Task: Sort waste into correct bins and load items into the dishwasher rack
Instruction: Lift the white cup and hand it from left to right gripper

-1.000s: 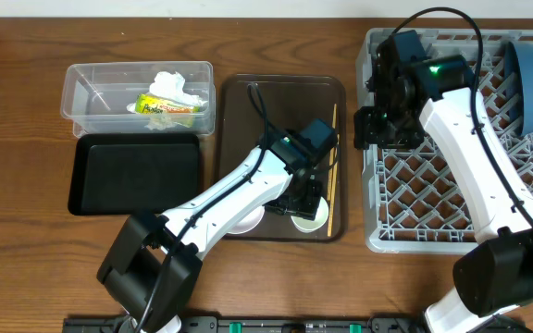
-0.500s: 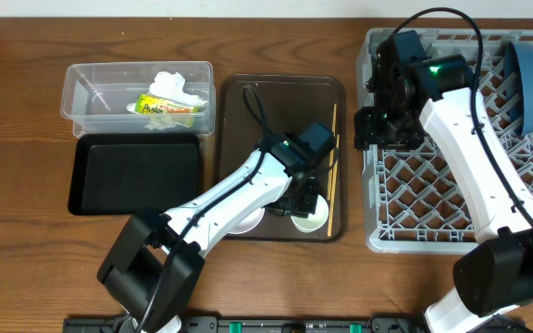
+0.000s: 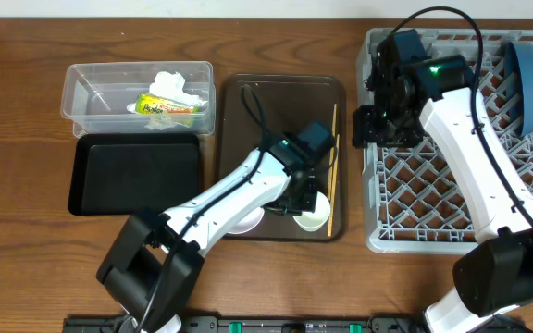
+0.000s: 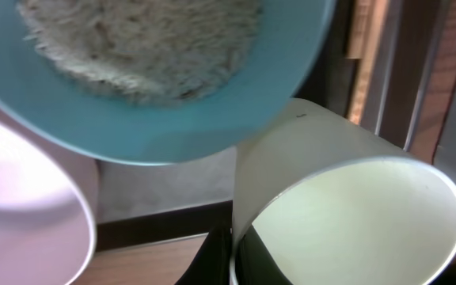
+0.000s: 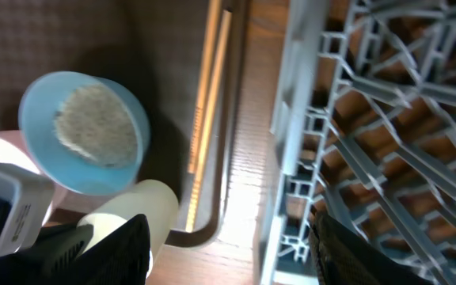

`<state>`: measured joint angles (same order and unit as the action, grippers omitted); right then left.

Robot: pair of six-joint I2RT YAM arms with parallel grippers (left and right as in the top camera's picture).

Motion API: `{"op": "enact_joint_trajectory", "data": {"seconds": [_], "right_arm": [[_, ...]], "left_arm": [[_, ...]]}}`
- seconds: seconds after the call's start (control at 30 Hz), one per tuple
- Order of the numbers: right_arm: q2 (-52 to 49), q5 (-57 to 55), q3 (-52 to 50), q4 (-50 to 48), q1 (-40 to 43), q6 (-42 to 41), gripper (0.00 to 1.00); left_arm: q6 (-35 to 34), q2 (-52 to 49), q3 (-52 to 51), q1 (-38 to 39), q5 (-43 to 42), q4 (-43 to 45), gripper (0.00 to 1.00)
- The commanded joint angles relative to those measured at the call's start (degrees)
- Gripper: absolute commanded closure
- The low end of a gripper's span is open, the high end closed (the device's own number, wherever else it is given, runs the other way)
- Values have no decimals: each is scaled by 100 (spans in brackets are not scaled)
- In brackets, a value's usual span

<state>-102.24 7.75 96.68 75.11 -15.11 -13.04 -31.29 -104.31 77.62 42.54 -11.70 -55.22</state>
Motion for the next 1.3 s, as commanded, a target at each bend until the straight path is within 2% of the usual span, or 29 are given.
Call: {"op": "enact_joint_trajectory", "data": {"seconds": [0.0,0.13,0.33,0.5,0.63,0.77,0.93,1.07,1.27], "right_arm": [[186,542,81,-103,68,249,37],[245,1626,168,-289,334,599,34],[269,4242,164,-846,1064,1580,32],[267,6054,144,-1268,1263,2461,29],[258,7320,142,-1217,1244,3480,23],[258,7785,142,-1172,1241,4109,19],[258,8161,140,-1158,1119,4642,9],[258,8159,138,-1209,922,4813,4],[258,8157,140,-1462,553,4892,4]], "left_arm": [[127,111,96,-385,-125,-162,94],[667,492,170,-1226,-1220,-302,94],[1375,1084,170,-2765,-3893,-20,94],[1342,1318,170,-3556,-6131,887,94],[1060,1344,170,-3788,-7350,1670,94],[815,1344,170,-3842,-7777,2149,94],[807,1344,168,-3840,-7785,2275,94],[807,1344,168,-3840,-7783,2341,94],[807,1344,168,-3834,-7783,2365,94]]}}
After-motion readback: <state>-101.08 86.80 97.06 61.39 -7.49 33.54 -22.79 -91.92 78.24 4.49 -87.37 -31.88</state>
